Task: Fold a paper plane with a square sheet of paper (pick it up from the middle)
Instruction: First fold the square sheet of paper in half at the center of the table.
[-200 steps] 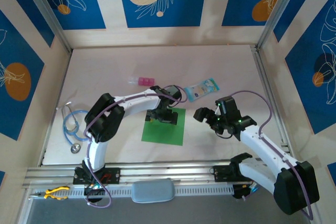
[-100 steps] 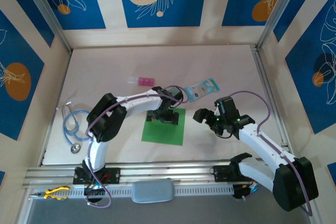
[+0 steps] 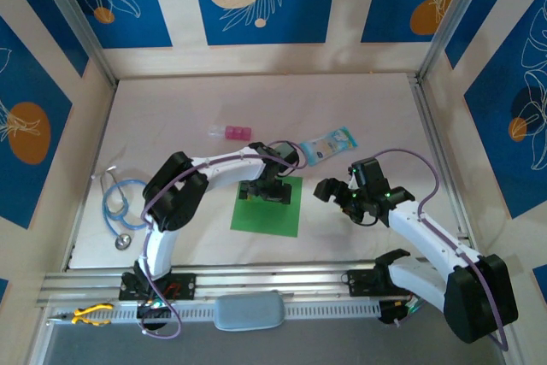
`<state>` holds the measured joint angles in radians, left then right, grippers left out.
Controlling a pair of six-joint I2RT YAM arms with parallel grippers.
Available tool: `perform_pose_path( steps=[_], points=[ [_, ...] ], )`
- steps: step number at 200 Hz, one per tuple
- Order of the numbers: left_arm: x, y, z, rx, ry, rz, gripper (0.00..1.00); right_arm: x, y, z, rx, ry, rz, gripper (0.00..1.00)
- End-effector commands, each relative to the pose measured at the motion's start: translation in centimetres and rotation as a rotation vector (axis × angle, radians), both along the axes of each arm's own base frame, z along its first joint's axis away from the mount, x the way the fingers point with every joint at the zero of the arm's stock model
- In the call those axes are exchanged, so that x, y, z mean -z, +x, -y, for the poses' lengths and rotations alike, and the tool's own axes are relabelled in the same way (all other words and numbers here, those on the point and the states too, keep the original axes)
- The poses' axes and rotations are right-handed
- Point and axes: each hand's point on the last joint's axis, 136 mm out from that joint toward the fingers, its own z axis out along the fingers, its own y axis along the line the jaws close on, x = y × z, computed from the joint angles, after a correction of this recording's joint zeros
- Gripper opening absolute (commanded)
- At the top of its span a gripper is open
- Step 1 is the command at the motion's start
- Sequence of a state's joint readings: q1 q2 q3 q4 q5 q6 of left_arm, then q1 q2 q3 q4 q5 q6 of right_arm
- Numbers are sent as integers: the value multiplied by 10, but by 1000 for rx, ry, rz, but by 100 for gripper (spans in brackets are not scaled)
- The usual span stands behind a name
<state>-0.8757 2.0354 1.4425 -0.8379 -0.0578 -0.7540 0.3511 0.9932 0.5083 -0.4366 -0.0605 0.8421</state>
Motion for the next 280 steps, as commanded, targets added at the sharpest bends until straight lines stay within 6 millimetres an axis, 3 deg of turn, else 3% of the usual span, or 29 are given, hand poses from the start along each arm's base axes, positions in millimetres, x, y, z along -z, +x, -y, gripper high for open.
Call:
perform_pose_path(
  steps=[1,144,221,280],
  points=[
    [31,-14,-10,-1,72,-43,99,-5,-1,-2,-11,9,-7,97],
    [28,-13,-4,26,49,-30,93,-4,-2,2,23,-6,-34,97],
    [12,-7,18,96,-60,4,65,-8,1,1,32,4,-22,97],
    [-8,3,21,112,-104,85,54,-9,3,1,50,6,-24,96]
  ],
)
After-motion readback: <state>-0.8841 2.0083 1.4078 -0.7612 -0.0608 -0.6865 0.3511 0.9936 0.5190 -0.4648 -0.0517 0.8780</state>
